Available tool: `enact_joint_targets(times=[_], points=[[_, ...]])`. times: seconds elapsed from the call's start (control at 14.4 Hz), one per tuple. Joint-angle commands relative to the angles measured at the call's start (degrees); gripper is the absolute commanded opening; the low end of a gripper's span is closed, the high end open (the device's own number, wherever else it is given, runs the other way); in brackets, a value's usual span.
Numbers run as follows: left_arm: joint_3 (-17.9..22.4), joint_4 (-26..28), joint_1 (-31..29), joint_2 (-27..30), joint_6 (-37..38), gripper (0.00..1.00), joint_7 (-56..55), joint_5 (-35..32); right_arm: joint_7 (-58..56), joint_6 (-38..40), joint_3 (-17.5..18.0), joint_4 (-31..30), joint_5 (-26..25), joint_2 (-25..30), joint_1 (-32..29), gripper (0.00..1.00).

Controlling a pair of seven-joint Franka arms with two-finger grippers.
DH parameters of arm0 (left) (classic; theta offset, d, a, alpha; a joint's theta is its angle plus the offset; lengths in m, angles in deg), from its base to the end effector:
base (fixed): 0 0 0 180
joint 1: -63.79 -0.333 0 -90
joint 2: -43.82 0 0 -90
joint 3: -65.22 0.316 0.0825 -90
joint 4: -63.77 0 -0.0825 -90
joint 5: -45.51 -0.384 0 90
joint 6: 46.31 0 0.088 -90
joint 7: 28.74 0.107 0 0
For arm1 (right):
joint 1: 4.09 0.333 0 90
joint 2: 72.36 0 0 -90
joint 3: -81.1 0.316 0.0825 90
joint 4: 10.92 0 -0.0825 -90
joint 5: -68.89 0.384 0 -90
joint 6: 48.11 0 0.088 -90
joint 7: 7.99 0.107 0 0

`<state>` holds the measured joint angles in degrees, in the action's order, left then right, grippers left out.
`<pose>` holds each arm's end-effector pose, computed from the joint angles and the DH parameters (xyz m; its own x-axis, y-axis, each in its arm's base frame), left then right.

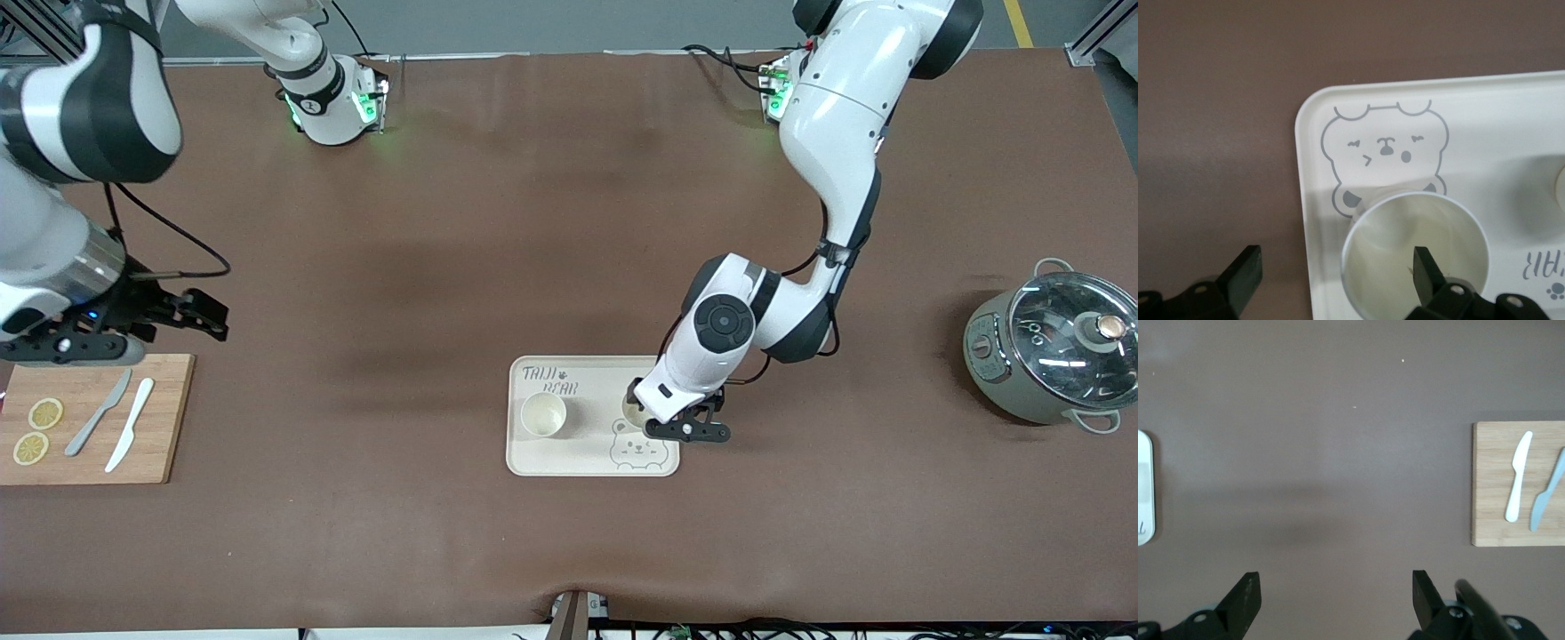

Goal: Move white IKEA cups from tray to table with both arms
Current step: 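Grasp the cup rim with the left gripper while the right gripper approaches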

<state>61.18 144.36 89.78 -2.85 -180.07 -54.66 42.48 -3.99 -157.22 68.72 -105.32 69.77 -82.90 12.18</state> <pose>0.6480 -0.3609 0.2277 0.9920 -0.0777 0.0998 -0.0838 -0.9948 0.0586 0.6238 0.0528 0.5114 0.9969 -0.0006 0.0785 -0.0021 -0.9998 0.0189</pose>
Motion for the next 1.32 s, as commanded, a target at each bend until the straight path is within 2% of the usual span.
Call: enact_joint_targets(times=[0.0, 0.07, 0.14, 0.21, 0.28, 0.49, 0.55, 0.69, 0.76, 1.04, 1.25], points=[[0.88, -0.79, 0.82, -1.14, -0.97, 1.0, -1.59, -1.1, 1.97, 1.42, 0.42, 0.35, 0.35, -2.2, 3.74, 1.0], [0.88, -0.88, 0.81, -1.31, -0.97, 1.0, -1.59, -1.1, 3.45, 2.57, 0.43, 0.78, 0.61, -2.47, 7.68, 1.0], [0.88, -0.96, 0.81, -1.58, -1.32, 1.0, -1.77, -1.1, 9.73, 1.36, 0.43, 1.13, 0.53, -2.82, 10.85, 1.0], [0.79, -1.05, 0.81, -1.75, -2.46, 0.36, -3.08, -0.23, 15.89, -0.65, 0.43, 2.01, 0.18, -2.91, 12.45, 1.0], [0.79, -0.97, 0.55, -1.49, -2.47, 0.0, -4.57, -0.92, 18.04, -2.06, 0.51, 2.19, 0.35, -3.08, 13.42, 1.0], [0.88, -0.97, 0.82, -1.75, -2.47, 0.0, -4.5, -1.1, 17.0, -2.6, 0.6, 2.54, 2.01, -5.36, 14.57, 1.0], [0.88, -0.97, 0.81, -1.75, -2.55, 0.0, -4.49, -1.1, 16.83, -2.95, 0.6, 2.54, 4.63, -5.8, 14.75, 1.0], [0.88, -0.88, 0.81, -1.67, -2.64, 0.0, -4.49, -1.27, 16.57, -3.39, 0.52, 3.15, 13.05, -6.77, 13.62, 1.0], [0.88, -0.88, 0.81, -1.58, -2.64, 0.0, -4.67, -1.28, 15.69, -3.22, 0.52, 4.55, 15.1, -7.82, 13.09, 1.0], [0.88, -0.7, -0.06, 1.31, -1.95, 0.0, -5.46, -1.1, 16.73, -4.01, 0.52, 5.36, 15.2, -10.64, 14.75, 1.0], [0.7, -0.26, -1.03, 7.63, 8.23, 0.0, -6.0, -1.19, 23.57, -4.8, 0.52, 9.2, 14.86, -15.28, 15.8, 1.0]])
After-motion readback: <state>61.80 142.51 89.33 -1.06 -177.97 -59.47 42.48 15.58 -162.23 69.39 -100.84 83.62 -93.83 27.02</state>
